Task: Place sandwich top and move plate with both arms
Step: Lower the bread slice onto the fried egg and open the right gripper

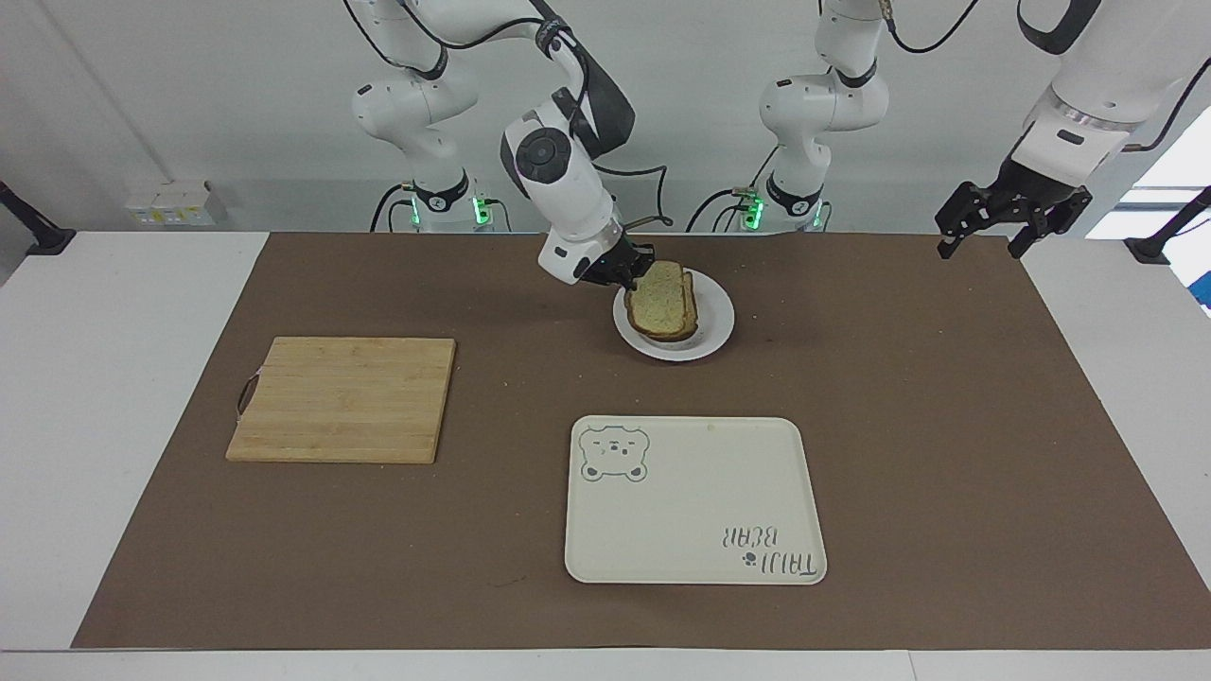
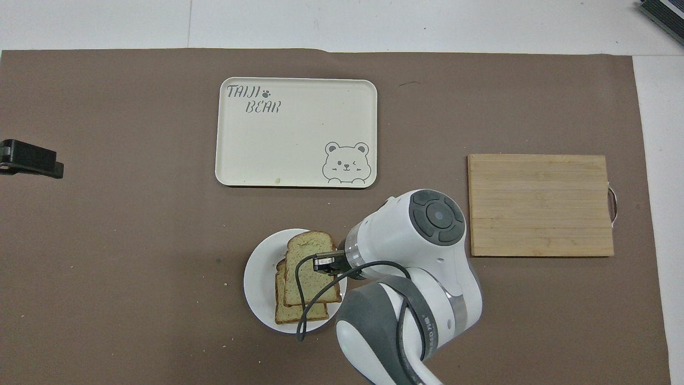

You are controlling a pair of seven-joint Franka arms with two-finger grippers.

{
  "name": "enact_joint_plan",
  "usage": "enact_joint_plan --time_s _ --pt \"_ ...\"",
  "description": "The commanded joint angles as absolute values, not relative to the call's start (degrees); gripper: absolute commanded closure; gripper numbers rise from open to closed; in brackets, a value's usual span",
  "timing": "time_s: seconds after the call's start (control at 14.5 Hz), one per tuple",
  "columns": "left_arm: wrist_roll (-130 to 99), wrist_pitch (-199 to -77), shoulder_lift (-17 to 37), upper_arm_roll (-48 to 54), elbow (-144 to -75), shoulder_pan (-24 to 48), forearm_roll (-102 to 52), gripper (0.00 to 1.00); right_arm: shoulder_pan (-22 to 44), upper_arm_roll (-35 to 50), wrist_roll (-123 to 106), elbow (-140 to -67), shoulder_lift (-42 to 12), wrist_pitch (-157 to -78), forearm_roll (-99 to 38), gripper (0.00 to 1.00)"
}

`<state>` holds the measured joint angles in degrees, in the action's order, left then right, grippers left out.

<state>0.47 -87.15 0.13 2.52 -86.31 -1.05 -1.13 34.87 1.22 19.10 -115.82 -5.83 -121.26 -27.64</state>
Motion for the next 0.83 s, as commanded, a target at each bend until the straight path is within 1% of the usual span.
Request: enact_joint_plan --time_s 0.0,0.41,0.69,0.76 --pt "1.32 -86.04 -0.26 2.90 -85.87 -1.76 -1.76 0.00 36.64 1.23 19.77 -117.51 -5.71 -124.27 -29.35 1.00" --pt "1.32 -86.04 -0.26 2.90 -85.87 -1.76 -1.76 0.00 39.72 1.23 19.77 -118.21 -9.57 -129.45 -29.27 1.00" --pt "1.32 -86.04 -0.26 2.90 -85.87 -1.76 -1.76 0.00 40.34 1.14 19.78 -118.92 -10.90 -131.48 -29.27 1.00" --pt "1.32 -86.04 -0.26 2.90 -85.78 -1.76 -1.76 0.00 39.73 1.14 19.25 -118.48 -11.33 -131.31 -29.27 0.74"
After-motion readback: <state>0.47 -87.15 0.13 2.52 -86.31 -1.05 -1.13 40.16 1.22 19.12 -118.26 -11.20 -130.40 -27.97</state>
